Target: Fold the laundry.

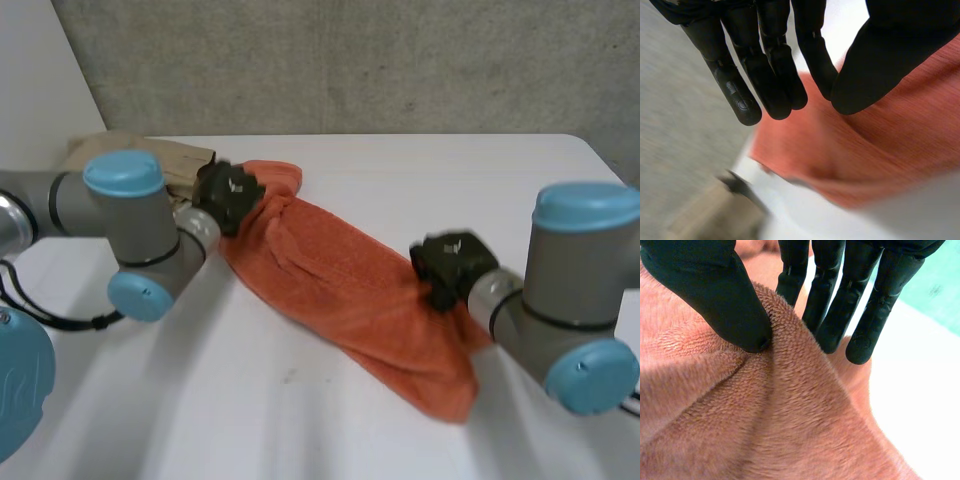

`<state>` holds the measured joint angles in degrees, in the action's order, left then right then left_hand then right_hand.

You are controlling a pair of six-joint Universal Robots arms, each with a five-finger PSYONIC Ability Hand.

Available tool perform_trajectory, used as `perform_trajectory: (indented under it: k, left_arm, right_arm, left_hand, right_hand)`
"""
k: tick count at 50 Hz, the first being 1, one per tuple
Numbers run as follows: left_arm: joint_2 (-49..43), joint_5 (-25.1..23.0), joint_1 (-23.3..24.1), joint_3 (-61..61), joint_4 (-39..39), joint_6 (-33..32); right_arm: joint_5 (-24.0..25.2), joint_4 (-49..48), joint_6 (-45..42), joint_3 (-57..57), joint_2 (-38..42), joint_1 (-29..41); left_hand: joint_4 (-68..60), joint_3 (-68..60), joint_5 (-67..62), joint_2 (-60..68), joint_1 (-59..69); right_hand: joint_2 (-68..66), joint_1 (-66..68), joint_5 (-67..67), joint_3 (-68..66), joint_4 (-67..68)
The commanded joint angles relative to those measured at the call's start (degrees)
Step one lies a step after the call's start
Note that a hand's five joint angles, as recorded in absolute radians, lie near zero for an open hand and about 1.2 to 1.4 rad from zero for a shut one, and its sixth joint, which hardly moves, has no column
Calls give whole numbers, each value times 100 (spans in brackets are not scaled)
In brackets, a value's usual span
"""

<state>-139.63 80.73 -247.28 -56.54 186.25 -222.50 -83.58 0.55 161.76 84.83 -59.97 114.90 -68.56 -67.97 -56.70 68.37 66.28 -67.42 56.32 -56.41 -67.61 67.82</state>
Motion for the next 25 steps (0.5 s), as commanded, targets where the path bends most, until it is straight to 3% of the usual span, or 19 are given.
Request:
perform_trajectory:
  k: [1, 6, 11, 12, 13, 14, 15, 21, 25]
  left_arm:
    - [445, 724, 242, 846, 859, 408]
    - [997, 1129, 321, 996, 1159, 1154]
    - [1631, 1200, 321, 549, 1106, 1796]
    - [1753, 1183, 312, 409, 1098, 1902]
    - [1877, 1165, 295, 233, 1098, 1999]
    - [2069, 1121, 260, -125, 1132, 2200]
    - [2149, 1095, 242, -294, 1159, 2289]
    - [2203, 612, 180, -902, 1212, 2641]
    - [1730, -46, 66, -1043, 1081, 2659]
  right_arm:
    - [-228, -222, -425, -1564, -137, 33]
    - [-361, -485, -566, -2303, -453, 120]
    - [-290, -1003, -601, -2384, -866, 340]
    - [-273, -1013, -601, -2357, -954, 358]
    - [-255, -1022, -601, -2322, -1051, 367]
    - [-211, -1013, -601, -2278, -1147, 393]
    - [-72, -1005, -610, -2173, -1340, 428]
    - [579, -978, -610, -1707, -1965, 446]
    - [729, -961, -601, -1470, -2334, 446]
  left_hand:
    - [-1144, -1203, -1330, 1163, 1372]
    - [-1144, -1203, -1330, 1163, 1372]
    - [-1144, -1203, -1330, 1163, 1372]
    - [-746, -805, -932, 765, 975]
    - [690, 631, 504, -671, -461]
    - [3768, 3709, 3583, -3749, -3540]
    - [4698, 4639, 4513, -4679, -4470]
    - [5481, 5422, 5295, -5462, -5252]
    - [5549, 5489, 5363, -5530, -5320]
  right_hand:
    - [-1258, 2368, -1359, -1239, 1218]
    - [-1258, 2368, -1359, -1239, 1218]
    - [-1258, 2368, -1359, -1239, 1218]
    - [-1258, 2368, -1359, -1239, 1218]
    - [-1258, 2368, -1359, -1239, 1218]
    - [-1258, 2368, -1359, -1239, 1218]
    - [-1258, 2368, -1359, -1239, 1218]
    - [-1258, 2368, -1359, -1239, 1218]
    - [-1258, 2368, -1359, -1239, 1218]
